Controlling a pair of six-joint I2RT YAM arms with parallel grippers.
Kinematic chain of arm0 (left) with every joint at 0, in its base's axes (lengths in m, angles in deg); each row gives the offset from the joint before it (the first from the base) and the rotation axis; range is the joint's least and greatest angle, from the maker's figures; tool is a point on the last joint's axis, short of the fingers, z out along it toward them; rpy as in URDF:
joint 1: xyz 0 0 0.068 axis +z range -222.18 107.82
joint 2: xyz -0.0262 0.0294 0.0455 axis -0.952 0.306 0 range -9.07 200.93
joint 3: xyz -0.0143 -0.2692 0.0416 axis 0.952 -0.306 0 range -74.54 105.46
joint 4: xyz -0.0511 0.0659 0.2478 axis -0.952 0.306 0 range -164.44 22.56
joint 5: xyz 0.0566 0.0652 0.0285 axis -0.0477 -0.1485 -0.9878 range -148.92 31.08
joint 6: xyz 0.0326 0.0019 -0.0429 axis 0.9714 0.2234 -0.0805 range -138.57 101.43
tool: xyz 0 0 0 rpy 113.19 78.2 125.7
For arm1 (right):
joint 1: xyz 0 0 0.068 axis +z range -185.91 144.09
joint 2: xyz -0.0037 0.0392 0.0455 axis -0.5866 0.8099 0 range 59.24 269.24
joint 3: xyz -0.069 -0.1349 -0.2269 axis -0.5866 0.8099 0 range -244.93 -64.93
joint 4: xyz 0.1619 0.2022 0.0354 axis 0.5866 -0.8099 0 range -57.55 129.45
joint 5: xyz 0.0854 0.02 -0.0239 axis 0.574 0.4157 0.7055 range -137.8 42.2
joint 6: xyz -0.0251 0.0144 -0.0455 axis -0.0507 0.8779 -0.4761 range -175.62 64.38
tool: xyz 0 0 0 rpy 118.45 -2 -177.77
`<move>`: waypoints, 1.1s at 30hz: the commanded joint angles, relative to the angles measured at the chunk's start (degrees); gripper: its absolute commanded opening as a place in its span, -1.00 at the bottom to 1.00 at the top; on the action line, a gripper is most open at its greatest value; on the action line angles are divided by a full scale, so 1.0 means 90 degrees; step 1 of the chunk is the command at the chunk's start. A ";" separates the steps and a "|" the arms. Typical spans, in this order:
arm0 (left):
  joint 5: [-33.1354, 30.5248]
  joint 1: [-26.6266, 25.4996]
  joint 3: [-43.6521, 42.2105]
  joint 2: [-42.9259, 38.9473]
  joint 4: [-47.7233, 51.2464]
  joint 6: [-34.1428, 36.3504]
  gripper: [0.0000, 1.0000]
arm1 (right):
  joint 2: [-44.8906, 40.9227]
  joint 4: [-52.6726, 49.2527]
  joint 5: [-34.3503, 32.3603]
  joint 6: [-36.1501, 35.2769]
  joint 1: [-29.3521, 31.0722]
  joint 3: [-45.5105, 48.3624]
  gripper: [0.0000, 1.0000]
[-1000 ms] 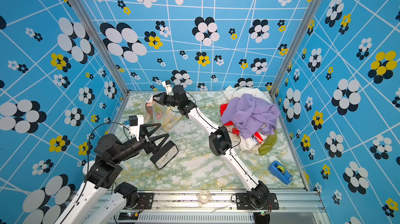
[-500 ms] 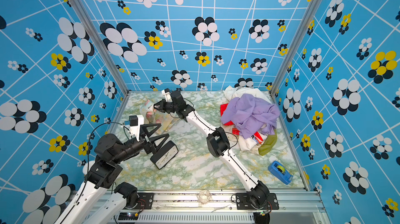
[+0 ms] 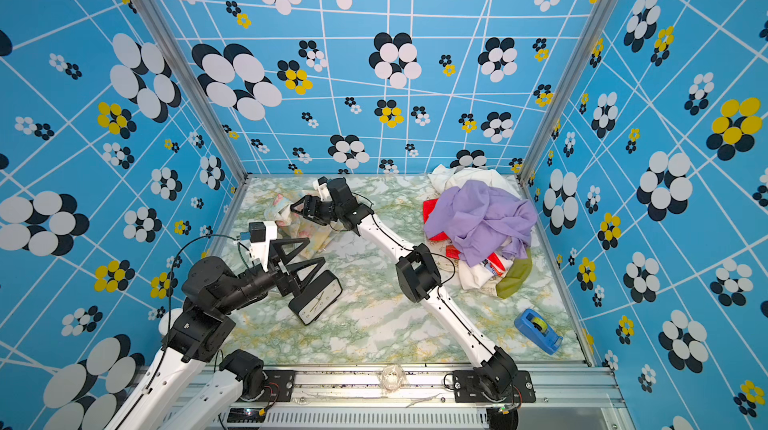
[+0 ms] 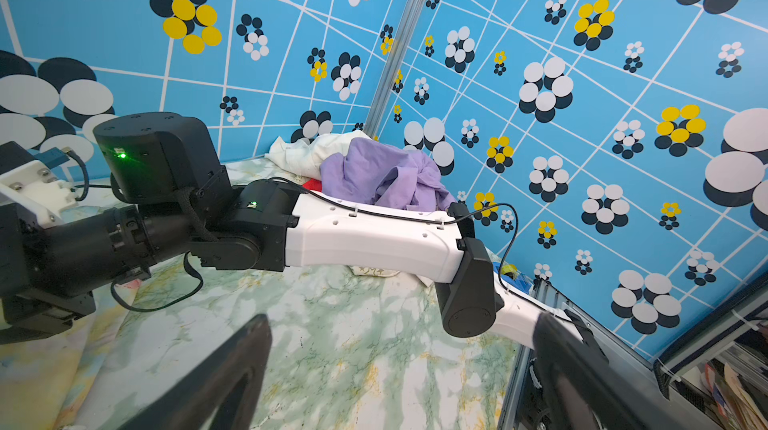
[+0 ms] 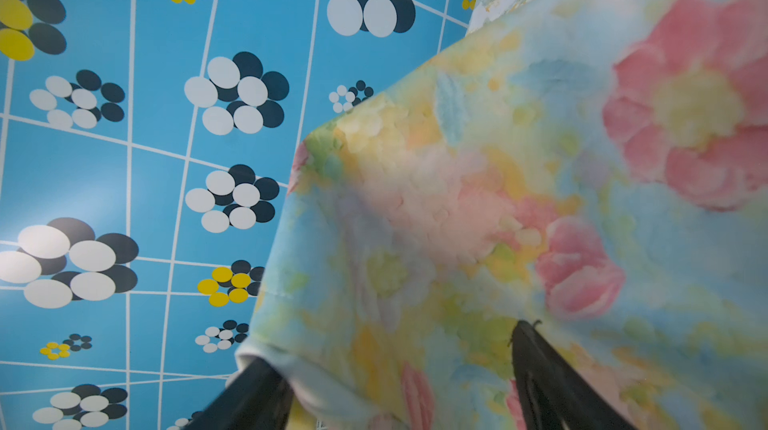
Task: Pick out a specific cloth from the pile
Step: 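Lower the floral cloth onto the table and open the right gripper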
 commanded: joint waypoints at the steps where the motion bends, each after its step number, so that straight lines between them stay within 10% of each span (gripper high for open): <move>1: -0.0043 0.0042 -0.0046 -0.0073 0.0004 0.0092 0.98 | -0.0268 -0.0030 0.0253 -0.0124 0.0010 0.0055 0.73; 24: -0.0261 0.0067 -0.0009 -0.0289 0.0266 0.0041 0.98 | -0.2231 -0.1927 0.0535 -0.1746 -0.0050 0.1027 0.99; 33: -0.0804 0.0135 0.0395 -0.0099 0.0984 0.0376 0.99 | -0.4430 -0.2402 -0.0100 -0.2769 -0.0691 0.3556 0.98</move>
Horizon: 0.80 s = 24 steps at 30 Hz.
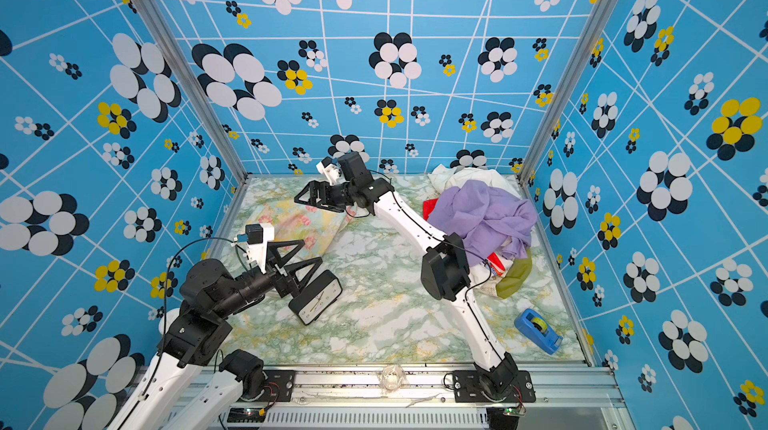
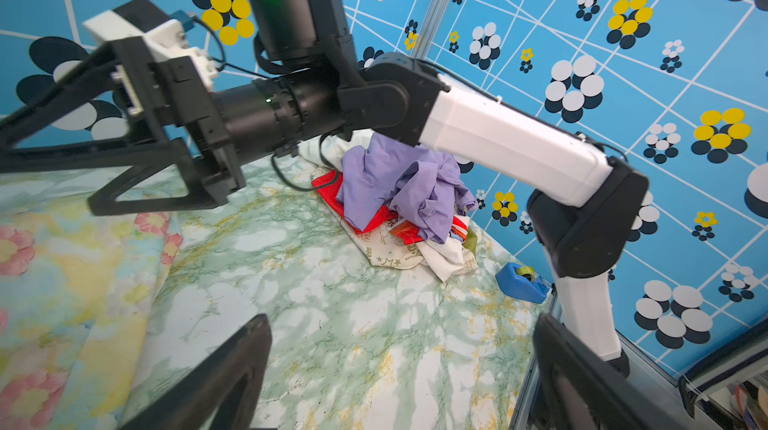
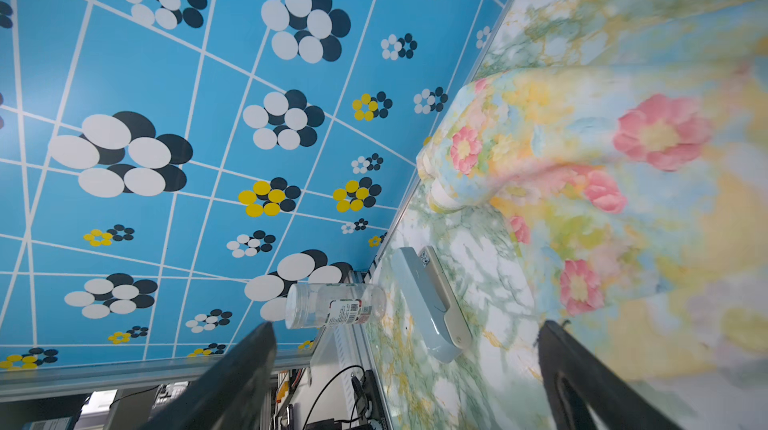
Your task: Pick out a specific cloth from the pile
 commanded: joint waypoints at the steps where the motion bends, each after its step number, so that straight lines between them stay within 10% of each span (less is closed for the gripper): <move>1: -0.0498 0.0122 0.0354 0.0102 0.0500 0.0277 0.99 | -0.1269 -0.0100 -0.0428 -0.0655 -0.0396 0.1148 0.98; 14: -0.3315 0.0946 0.0652 0.1526 0.1714 0.1104 0.98 | -0.5417 -0.0622 -0.2827 -0.2411 -0.1808 0.5915 0.99; 24: -0.4619 0.1858 -0.1241 0.2658 -0.1994 0.1491 0.98 | -0.7119 0.0307 -0.4619 -0.3082 -0.2864 0.8267 0.98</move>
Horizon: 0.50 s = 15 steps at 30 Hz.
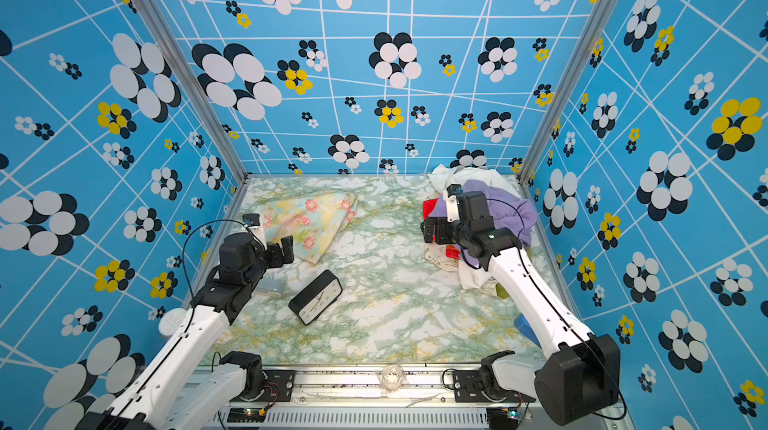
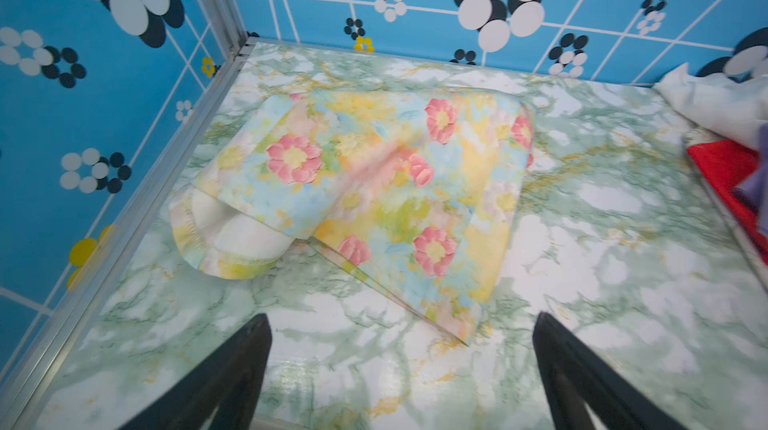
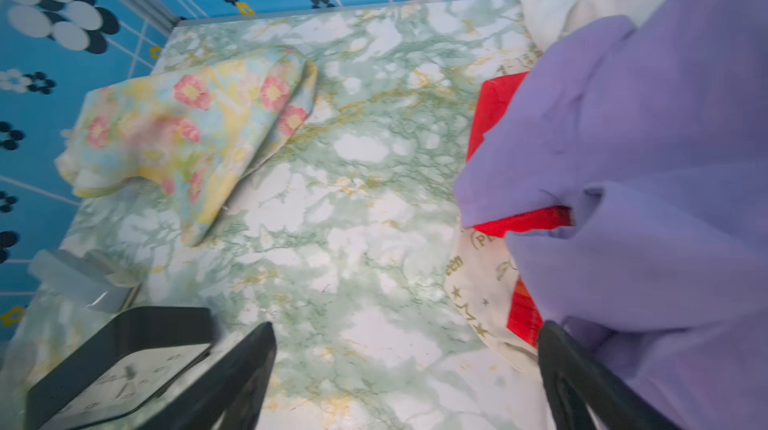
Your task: Pick out a specific cloth from the pile
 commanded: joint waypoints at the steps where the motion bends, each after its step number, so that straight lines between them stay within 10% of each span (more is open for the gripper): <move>1: -0.0602 0.0284 -0.0632 0.0521 -0.1982 0.0280 0.98 | -0.0263 0.0722 -0.0740 -0.0373 -0.0350 0.0589 0.99; 15: -0.0321 0.0522 -0.1084 0.2737 -0.4782 0.0958 0.99 | -0.0136 0.4488 -0.1332 -0.0935 -0.1517 0.3011 0.99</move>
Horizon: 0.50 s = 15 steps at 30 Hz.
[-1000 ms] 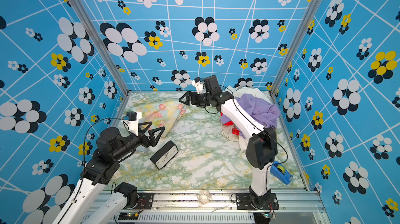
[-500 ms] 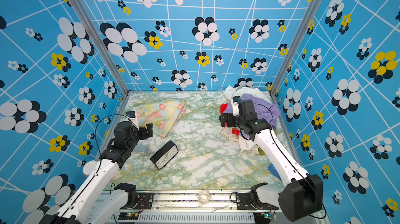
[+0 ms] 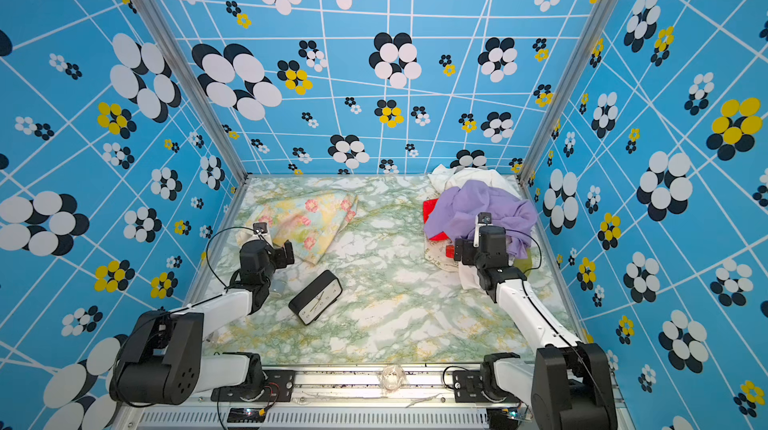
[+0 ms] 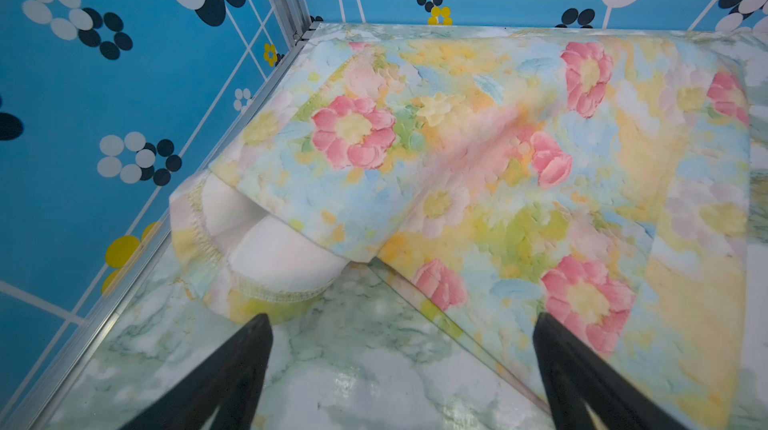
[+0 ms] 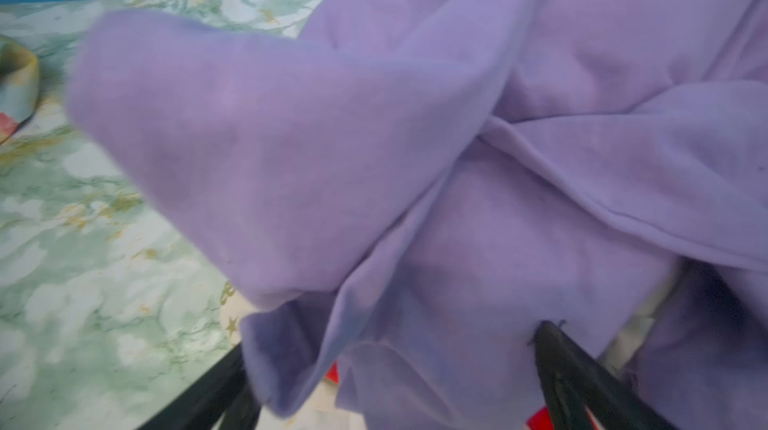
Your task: Pick out a specific cloth from the pile
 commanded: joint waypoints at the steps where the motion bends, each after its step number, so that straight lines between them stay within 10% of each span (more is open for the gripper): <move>1: 0.0272 0.0111 -0.0119 0.0026 -0.0835 0.0156 0.98 | 0.0288 0.1466 -0.0012 -0.0085 -0.0269 0.0211 0.99; 15: 0.0989 0.0150 -0.1083 0.0447 -0.3114 0.0175 0.98 | 0.1580 0.3794 0.0141 0.0195 -0.0600 0.0828 0.98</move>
